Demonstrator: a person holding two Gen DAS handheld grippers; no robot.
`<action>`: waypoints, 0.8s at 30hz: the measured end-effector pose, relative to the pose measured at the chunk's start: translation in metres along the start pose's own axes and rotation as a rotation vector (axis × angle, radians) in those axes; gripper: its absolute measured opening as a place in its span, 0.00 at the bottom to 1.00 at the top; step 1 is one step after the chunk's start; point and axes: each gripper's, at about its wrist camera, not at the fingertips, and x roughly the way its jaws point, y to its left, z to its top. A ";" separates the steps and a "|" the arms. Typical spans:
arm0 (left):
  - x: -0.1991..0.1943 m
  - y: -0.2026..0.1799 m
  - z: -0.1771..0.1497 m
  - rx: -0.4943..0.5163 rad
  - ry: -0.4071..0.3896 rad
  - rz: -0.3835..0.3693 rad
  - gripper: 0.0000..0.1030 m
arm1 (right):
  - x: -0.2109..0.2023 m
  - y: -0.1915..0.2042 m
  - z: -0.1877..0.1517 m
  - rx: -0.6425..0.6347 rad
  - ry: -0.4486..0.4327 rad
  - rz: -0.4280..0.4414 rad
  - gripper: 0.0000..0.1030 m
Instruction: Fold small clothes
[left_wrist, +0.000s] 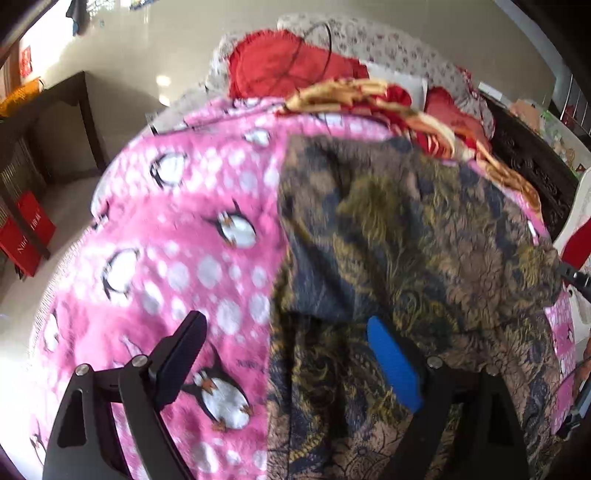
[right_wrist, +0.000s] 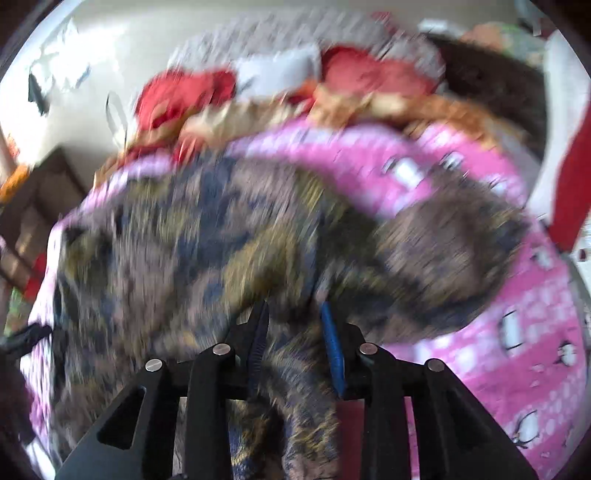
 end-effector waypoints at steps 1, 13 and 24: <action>0.002 0.000 0.005 -0.006 0.000 -0.002 0.89 | 0.003 0.006 0.008 0.001 -0.005 0.032 0.30; 0.056 -0.002 0.001 -0.026 0.106 0.048 0.89 | 0.088 0.281 0.050 -0.542 0.130 0.585 0.38; 0.053 0.020 0.006 -0.100 0.076 -0.036 0.89 | 0.150 0.373 0.048 -0.627 0.158 0.606 0.00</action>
